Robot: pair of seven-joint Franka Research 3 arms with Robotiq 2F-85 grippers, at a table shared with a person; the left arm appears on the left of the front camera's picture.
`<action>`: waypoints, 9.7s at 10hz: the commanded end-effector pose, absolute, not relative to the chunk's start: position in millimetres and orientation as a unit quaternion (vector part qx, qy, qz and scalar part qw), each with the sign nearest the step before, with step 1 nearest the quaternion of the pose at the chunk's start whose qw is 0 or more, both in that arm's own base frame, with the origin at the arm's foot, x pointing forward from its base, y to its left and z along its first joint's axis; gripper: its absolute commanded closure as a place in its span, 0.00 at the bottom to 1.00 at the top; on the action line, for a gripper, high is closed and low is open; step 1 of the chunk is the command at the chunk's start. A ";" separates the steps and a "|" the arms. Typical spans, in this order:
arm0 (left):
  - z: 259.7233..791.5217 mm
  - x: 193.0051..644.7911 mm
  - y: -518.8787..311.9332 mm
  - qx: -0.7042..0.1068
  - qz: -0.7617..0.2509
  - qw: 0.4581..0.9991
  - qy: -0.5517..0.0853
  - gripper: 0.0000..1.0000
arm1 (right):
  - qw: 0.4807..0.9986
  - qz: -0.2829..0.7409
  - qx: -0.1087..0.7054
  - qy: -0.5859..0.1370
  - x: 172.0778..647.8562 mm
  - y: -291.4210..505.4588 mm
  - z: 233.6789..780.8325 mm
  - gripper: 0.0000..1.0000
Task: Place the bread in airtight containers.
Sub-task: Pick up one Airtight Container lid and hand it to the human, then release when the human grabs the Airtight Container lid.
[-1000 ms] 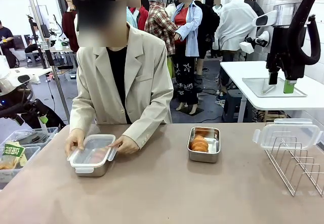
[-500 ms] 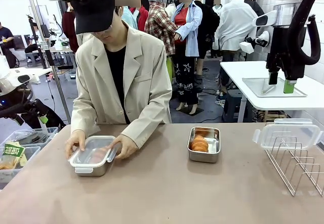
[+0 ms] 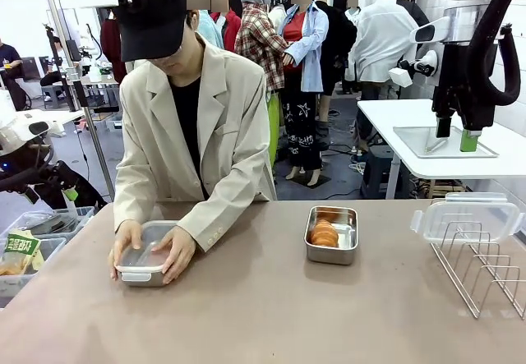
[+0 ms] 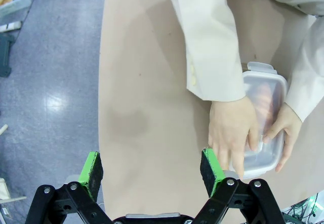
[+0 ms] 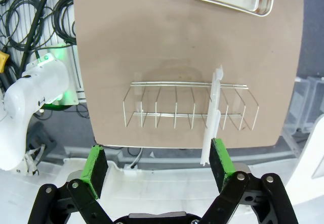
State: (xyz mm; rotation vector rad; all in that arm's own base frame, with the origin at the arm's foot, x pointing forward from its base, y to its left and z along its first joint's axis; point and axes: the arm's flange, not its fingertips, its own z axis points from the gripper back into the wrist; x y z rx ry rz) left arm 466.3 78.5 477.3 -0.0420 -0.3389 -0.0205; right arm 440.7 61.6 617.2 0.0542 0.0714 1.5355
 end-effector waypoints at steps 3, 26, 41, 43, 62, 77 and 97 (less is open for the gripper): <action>478.8 465.6 80.5 -0.018 -0.011 0.986 -0.168 0.00 | 0.719 0.694 0.028 0.035 441.7 61.9 618.6 0.00; 478.8 465.6 80.5 -0.018 -0.011 0.986 -0.168 0.00 | 0.719 0.694 0.028 0.035 441.7 61.9 618.6 0.00; 478.8 465.6 80.5 -0.018 -0.011 0.986 -0.168 0.00 | 0.724 0.687 -0.049 0.020 455.5 39.9 556.1 0.00; 478.8 465.6 80.5 -0.018 -0.011 0.986 -0.168 0.00 | 0.729 0.683 -0.046 0.008 468.5 34.4 530.3 0.00; 478.8 465.6 80.5 -0.018 -0.011 0.986 -0.168 0.00 | 0.782 0.616 -0.043 0.090 557.7 30.5 416.2 0.00; 478.8 465.6 80.5 -0.018 -0.011 0.986 -0.168 0.00 | 0.799 0.588 -0.083 0.091 554.9 26.8 422.3 1.00; 478.8 465.6 80.5 -0.018 -0.011 0.986 -0.168 0.00 | 0.667 0.689 -0.195 -0.207 537.2 187.3 588.7 1.00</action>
